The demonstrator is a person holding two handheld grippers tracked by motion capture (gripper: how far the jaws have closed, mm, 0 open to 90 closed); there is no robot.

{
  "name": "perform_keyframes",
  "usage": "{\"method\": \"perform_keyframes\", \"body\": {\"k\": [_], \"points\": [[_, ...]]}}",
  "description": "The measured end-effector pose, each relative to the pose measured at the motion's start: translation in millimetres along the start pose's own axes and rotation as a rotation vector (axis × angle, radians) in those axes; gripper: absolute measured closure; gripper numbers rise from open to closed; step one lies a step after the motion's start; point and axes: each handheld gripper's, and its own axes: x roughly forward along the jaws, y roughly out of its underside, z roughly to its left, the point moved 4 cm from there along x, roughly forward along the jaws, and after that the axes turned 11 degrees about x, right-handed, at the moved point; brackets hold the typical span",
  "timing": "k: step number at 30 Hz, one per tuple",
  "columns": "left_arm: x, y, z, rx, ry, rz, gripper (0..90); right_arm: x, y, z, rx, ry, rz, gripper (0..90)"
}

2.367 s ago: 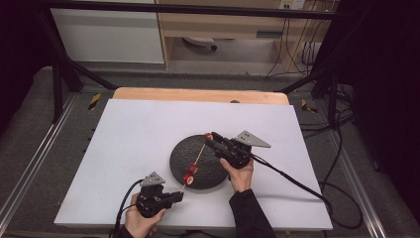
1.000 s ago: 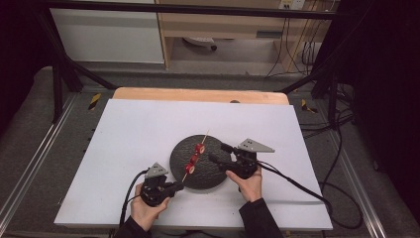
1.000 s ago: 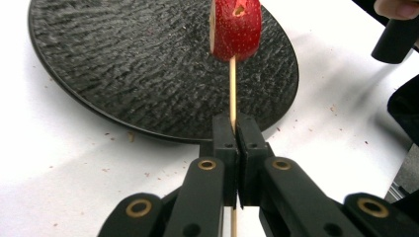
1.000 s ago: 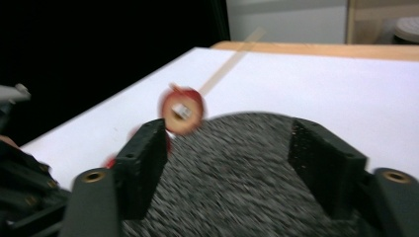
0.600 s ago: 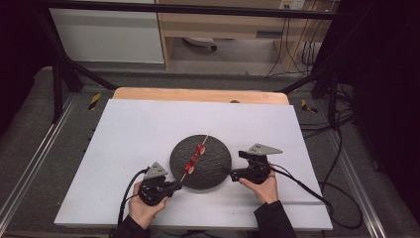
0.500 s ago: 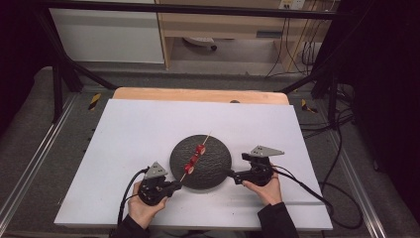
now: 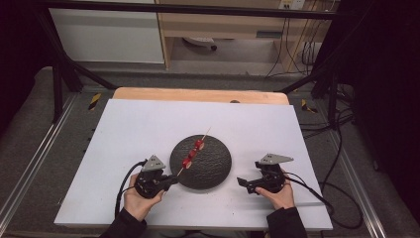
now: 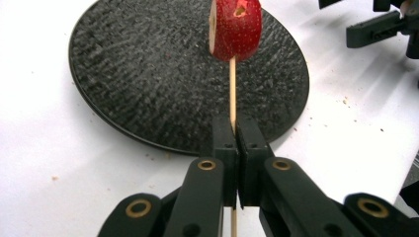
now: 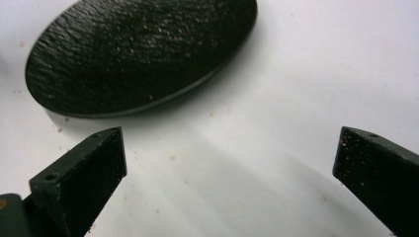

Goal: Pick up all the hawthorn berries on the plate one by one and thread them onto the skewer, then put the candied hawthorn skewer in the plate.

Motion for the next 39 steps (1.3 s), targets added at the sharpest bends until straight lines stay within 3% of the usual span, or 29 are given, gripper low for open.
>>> {"method": "perform_keyframes", "body": {"k": [6,17,23,31,39], "points": [[7.3,-7.1,9.4,0.009,-0.005,0.036,88.7,-7.8,6.7,-7.9,0.001,0.0,-0.006,0.7],[24.0,-19.0,22.9,-0.015,-0.028,0.094,88.6,-14.3,11.8,-15.9,0.036,0.011,-0.014,1.4],[33.2,-21.6,21.4,-0.042,-0.041,0.131,88.7,-15.8,12.6,-16.6,0.037,0.012,-0.014,1.3],[46.9,-20.9,14.4,-0.034,-0.079,0.23,88.6,-18.3,13.4,-17.7,0.041,0.002,-0.026,1.4],[56.7,-21.8,11.3,-0.045,-0.104,0.283,88.6,-18.9,14.4,-18.3,0.051,-0.006,-0.027,1.6]]}}
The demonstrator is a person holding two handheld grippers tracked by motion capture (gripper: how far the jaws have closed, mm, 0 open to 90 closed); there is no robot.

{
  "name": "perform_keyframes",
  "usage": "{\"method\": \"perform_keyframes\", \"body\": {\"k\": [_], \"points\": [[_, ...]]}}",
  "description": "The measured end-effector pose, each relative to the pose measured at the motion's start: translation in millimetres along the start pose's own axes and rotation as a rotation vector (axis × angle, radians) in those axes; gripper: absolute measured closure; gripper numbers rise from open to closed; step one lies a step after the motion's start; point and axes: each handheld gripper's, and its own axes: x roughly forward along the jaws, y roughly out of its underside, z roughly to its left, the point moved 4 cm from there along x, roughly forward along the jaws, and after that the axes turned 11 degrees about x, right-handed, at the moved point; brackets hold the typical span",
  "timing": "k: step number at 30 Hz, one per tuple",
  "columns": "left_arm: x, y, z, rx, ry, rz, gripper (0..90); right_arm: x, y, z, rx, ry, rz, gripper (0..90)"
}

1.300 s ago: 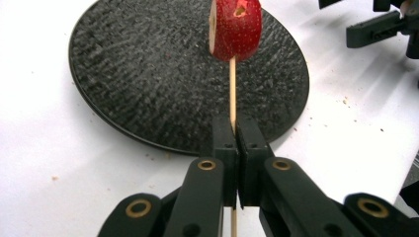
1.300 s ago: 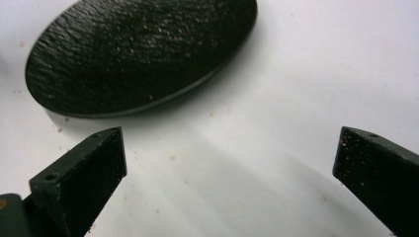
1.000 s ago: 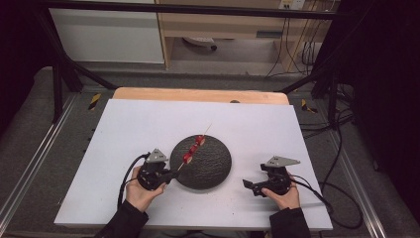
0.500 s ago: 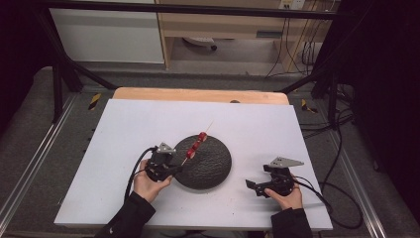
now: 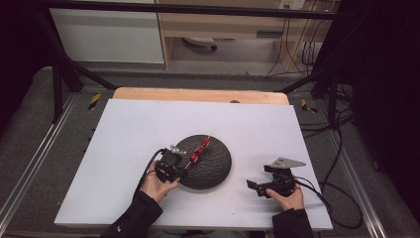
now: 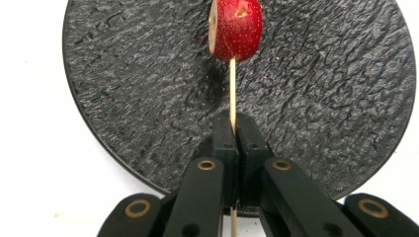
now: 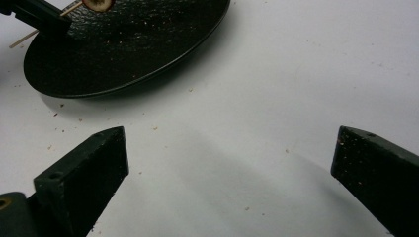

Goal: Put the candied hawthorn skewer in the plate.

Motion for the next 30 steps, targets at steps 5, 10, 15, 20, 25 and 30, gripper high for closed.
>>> {"method": "perform_keyframes", "body": {"k": [5,10,15,20,25,30], "points": [[-0.8,0.1,-0.8,0.0,-0.009,0.025,88.4,0.5,0.0,-0.1,0.0,-0.003,0.002,1.6],[0.1,-1.8,-1.0,0.01,-0.007,0.04,88.0,1.3,0.2,0.2,0.003,-0.005,0.001,1.6],[3.3,-4.6,-3.8,0.014,-0.018,0.037,88.1,1.9,0.6,0.3,0.005,-0.004,0.005,1.6],[3.6,-4.6,-4.3,0.025,-0.016,0.033,87.7,2.6,0.7,0.0,0.001,-0.005,0.002,1.6],[-3.0,-2.3,-1.5,0.049,0.0,-0.012,81.1,2.0,0.3,0.7,0.011,-0.007,0.0,1.6],[-14.0,0.9,3.2,0.093,0.052,-0.108,66.8,1.4,0.1,0.6,0.008,-0.007,-0.002,1.4]]}}
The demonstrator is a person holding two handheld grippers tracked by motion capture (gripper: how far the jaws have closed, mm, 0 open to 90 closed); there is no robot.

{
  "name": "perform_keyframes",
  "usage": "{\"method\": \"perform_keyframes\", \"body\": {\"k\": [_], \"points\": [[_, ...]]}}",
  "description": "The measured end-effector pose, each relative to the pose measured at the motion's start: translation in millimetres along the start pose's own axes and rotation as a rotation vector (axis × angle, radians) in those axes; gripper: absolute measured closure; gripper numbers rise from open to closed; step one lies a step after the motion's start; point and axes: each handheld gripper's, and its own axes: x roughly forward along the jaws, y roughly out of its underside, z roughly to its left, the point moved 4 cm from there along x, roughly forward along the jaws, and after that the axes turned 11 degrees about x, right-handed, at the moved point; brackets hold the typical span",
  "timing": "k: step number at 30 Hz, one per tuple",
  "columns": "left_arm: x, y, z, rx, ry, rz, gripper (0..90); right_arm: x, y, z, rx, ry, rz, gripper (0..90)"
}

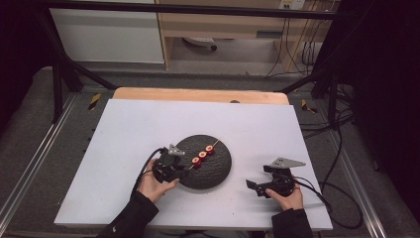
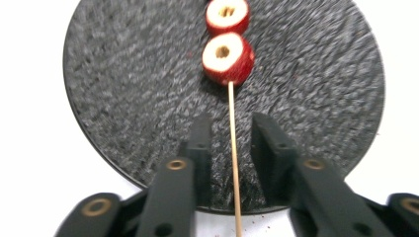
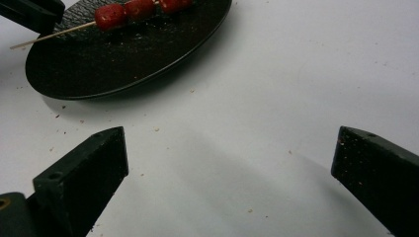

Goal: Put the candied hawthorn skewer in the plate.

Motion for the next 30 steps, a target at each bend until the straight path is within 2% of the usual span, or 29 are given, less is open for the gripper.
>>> {"method": "perform_keyframes", "body": {"k": [6,10,14,17,22,30], "points": [[-14.2,7.2,5.9,0.063,0.03,-0.07,43.3,0.0,0.2,0.1,0.001,-0.004,0.005,1.0],[-21.6,17.8,9.8,0.082,0.037,-0.109,30.3,-0.6,0.3,0.7,-0.003,-0.007,0.005,0.7],[-27.9,32.6,16.0,0.082,0.049,-0.134,19.4,-0.8,0.5,1.4,-0.007,-0.017,0.005,0.6],[-34.3,45.0,21.5,0.081,0.037,-0.144,14.6,-0.8,0.8,0.9,-0.019,-0.014,0.006,0.5],[-46.1,66.1,32.9,0.076,0.004,-0.157,11.7,-0.3,2.1,1.5,-0.017,-0.014,0.021,0.5],[-61.7,98.7,49.1,0.019,-0.034,-0.218,10.6,0.0,3.5,1.0,-0.031,-0.006,0.032,0.5]]}}
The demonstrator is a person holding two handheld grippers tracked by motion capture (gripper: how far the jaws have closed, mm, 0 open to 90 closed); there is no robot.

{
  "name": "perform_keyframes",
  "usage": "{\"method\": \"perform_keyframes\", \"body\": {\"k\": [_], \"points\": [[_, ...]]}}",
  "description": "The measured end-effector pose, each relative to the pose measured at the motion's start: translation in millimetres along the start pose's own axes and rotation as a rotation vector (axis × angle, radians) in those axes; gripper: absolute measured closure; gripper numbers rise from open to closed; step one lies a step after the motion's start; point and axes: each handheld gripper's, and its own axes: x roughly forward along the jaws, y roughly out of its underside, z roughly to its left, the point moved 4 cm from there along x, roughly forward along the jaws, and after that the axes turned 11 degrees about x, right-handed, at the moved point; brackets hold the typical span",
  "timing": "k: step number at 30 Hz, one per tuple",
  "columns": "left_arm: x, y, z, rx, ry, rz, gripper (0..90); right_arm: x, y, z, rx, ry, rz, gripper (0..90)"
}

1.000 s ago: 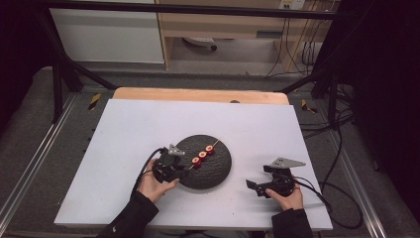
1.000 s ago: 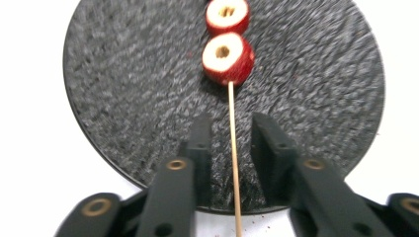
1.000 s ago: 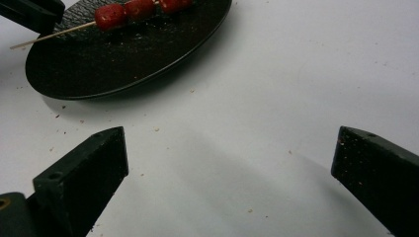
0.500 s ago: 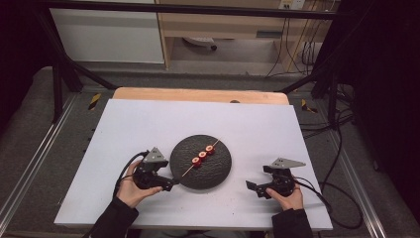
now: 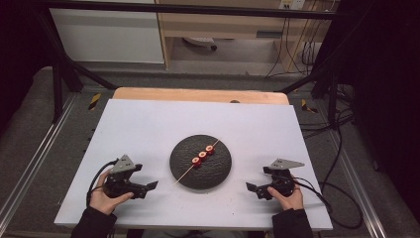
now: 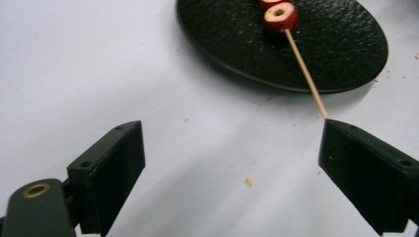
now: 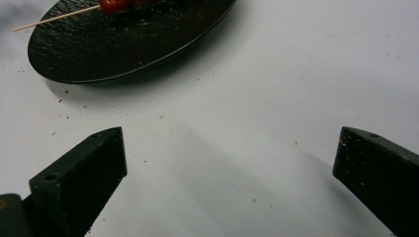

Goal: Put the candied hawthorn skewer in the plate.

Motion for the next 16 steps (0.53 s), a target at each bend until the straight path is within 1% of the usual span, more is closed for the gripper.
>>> {"method": "perform_keyframes", "body": {"k": [3,5,7,8,11,12,16], "points": [[-2.7,10.4,3.4,-0.011,-0.005,0.006,10.6,0.0,0.6,-0.3,-0.007,0.001,0.007,0.5],[-3.9,16.3,5.7,-0.01,-0.005,0.012,10.6,-0.1,1.0,-0.2,-0.009,0.002,0.01,0.5],[-5.0,21.7,8.0,-0.01,-0.006,0.016,10.4,-0.4,1.9,1.2,0.001,0.001,0.014,0.5],[-5.6,23.9,8.9,-0.013,-0.01,0.015,10.3,-0.1,2.3,0.9,-0.009,0.003,0.014,0.5],[-6.3,27.4,11.1,-0.022,-0.006,0.014,10.4,0.3,3.5,0.5,-0.022,0.01,0.02,0.5],[-6.3,27.8,11.7,-0.025,-0.008,0.015,10.3,0.3,4.0,1.0,-0.017,0.01,0.026,0.5],[-6.5,28.2,11.9,-0.02,-0.01,0.018,10.4,0.0,4.2,1.4,-0.018,0.006,0.026,0.5]]}}
